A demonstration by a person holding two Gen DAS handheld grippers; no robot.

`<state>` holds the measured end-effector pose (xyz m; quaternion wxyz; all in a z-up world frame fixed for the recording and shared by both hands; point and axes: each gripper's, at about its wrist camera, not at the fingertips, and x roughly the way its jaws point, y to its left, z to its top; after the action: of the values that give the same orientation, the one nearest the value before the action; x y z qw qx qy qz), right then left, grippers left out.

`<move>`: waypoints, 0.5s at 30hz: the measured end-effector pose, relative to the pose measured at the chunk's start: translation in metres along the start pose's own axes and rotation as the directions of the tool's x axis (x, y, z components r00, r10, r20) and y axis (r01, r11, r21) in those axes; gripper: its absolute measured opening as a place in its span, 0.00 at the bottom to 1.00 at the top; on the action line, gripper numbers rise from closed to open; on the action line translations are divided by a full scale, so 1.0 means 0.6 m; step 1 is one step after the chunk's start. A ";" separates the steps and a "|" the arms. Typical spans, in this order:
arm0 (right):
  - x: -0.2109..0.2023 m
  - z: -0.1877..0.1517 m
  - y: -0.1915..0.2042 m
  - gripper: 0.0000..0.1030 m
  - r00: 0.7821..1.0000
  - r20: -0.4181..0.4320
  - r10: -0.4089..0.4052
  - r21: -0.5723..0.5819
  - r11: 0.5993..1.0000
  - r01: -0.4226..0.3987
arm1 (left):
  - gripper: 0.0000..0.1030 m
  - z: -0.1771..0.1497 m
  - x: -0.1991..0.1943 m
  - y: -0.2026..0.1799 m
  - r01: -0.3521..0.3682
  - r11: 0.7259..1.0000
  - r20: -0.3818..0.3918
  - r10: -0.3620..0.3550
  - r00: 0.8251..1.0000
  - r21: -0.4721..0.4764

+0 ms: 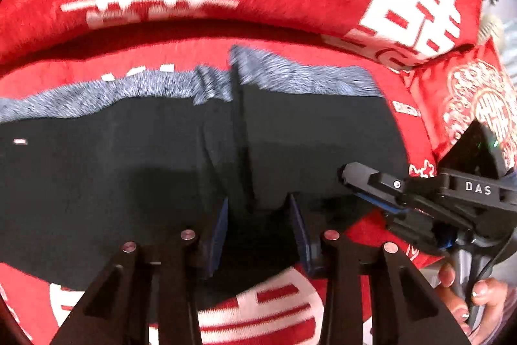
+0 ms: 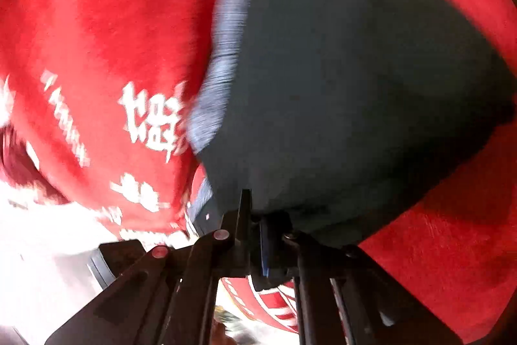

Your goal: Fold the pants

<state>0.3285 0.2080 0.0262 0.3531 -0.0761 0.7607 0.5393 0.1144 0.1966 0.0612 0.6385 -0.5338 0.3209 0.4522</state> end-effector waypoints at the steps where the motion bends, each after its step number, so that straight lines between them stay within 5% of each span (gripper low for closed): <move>1: -0.006 -0.003 0.014 0.04 1.000 -0.010 -0.006 -0.042 0.999 0.005 | 0.38 -0.008 -0.011 -0.003 0.000 1.000 0.009 0.000 1.000 0.001; 4: -0.018 -0.014 0.028 0.04 0.998 -0.048 -0.044 -0.139 0.990 0.037 | 0.44 -0.028 -0.016 0.002 -0.053 0.999 0.019 0.053 0.998 -0.007; 8: 0.024 -0.026 -0.004 0.04 0.984 -0.091 -0.150 -0.162 0.978 0.134 | 0.73 -0.047 0.011 0.033 -0.159 0.985 -0.011 0.159 0.987 -0.073; 13: 0.043 -0.029 0.002 0.07 0.975 -0.091 -0.202 -0.249 0.953 0.174 | 0.77 -0.047 0.006 0.036 -0.184 0.981 0.008 0.185 0.983 -0.068; 15: 0.046 -0.033 0.022 0.20 0.964 -0.118 -0.240 -0.313 0.930 0.193 | 0.77 -0.042 -0.012 0.030 -0.209 0.976 0.024 0.210 0.977 -0.056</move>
<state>0.2925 0.2032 0.0225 0.3351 -0.2537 0.6825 0.5979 0.0966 0.1710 0.0551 0.5776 -0.5069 0.3536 0.5333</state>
